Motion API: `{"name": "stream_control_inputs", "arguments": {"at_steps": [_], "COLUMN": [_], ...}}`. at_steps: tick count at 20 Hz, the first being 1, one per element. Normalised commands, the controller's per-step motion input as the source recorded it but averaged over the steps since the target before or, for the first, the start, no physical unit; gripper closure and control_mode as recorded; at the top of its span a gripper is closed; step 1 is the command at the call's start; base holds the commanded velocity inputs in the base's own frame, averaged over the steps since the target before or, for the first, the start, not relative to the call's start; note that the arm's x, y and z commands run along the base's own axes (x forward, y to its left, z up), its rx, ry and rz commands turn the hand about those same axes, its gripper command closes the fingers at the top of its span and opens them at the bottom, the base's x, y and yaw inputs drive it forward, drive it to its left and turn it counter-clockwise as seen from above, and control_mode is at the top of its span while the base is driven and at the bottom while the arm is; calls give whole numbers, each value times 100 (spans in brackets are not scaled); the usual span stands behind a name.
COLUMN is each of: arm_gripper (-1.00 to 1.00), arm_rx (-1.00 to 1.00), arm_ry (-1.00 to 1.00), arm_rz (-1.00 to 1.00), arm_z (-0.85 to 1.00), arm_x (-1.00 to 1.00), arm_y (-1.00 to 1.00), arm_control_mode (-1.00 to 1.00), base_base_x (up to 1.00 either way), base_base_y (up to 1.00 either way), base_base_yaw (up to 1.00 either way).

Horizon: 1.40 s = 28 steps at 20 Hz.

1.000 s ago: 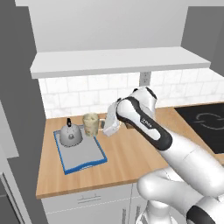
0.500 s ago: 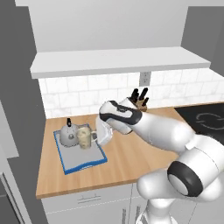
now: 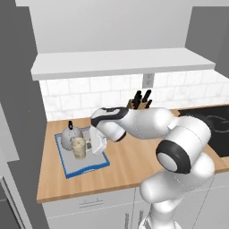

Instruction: Pick the kettle from the counter and place it on the tray. Then pick the mug from the cabinet and place it on the tray. Then close the cabinet doors.

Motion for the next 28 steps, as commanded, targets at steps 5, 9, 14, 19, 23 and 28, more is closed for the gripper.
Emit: {"name": "stream_control_inputs", "arguments": {"at_steps": [5,9,14,19,23,28], "arm_gripper": [100,100,100,100,100,-100], "arm_rx": [0,1,2,2,3,2], "arm_ry": [0,0,0,-1,-2,0], "arm_rz": [0,0,0,0,0,0], "arm_z": [-27,-23,-22,-22,-20,-14], "arm_x": [2,0,0,0,0,0], "arm_y": [15,3,0,0,0,0], "arm_control_mode": [-100,-100,-100,-100,-100,-100], "base_base_x": [0,0,0,0,0,0], "base_base_y": [0,0,0,0,0,0], "base_base_yaw": [0,0,0,0,0,0]}}
